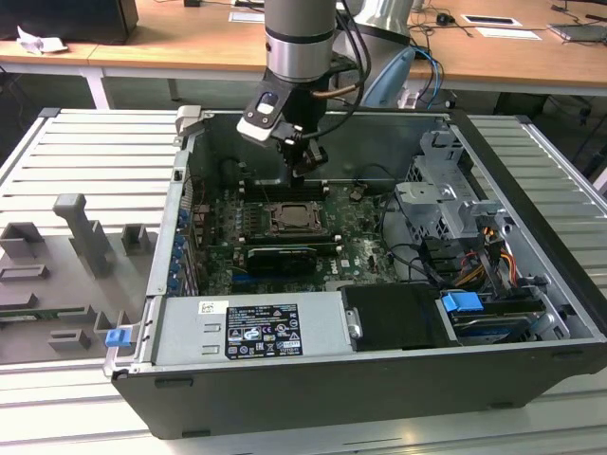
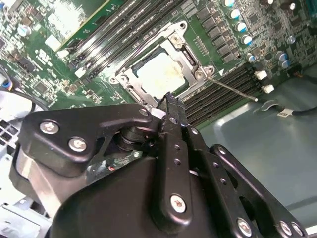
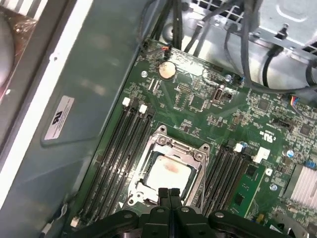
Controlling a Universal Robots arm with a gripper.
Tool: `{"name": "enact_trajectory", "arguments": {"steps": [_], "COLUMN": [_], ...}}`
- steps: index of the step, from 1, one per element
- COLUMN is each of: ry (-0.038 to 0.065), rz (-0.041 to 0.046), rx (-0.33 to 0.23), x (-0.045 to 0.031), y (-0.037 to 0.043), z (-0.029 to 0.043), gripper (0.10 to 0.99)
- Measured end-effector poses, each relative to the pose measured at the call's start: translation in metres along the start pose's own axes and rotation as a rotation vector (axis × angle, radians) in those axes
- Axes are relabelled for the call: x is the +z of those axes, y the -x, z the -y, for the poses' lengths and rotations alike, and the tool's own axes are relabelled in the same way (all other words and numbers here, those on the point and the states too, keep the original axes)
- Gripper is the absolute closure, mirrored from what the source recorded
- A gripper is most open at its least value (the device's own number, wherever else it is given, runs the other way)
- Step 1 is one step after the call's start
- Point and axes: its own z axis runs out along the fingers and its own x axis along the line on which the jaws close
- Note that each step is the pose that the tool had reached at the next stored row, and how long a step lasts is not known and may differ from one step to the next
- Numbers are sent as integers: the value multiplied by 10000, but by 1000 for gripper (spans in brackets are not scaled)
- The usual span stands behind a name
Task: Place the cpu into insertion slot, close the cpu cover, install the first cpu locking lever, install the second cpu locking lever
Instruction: 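Install the first cpu locking lever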
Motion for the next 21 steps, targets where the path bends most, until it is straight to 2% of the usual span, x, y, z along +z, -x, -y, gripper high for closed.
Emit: {"name": "enact_trajectory", "arguments": {"steps": [5, 8, 21], "ry": [-5, -11, -21], "rz": [-25, -52, -99], "rx": [-569, -1155, -2230], "x": [0, 0, 0], "y": [-1, -1, -1], "z": [3, 4, 4], "gripper": [980, 980, 980]}}
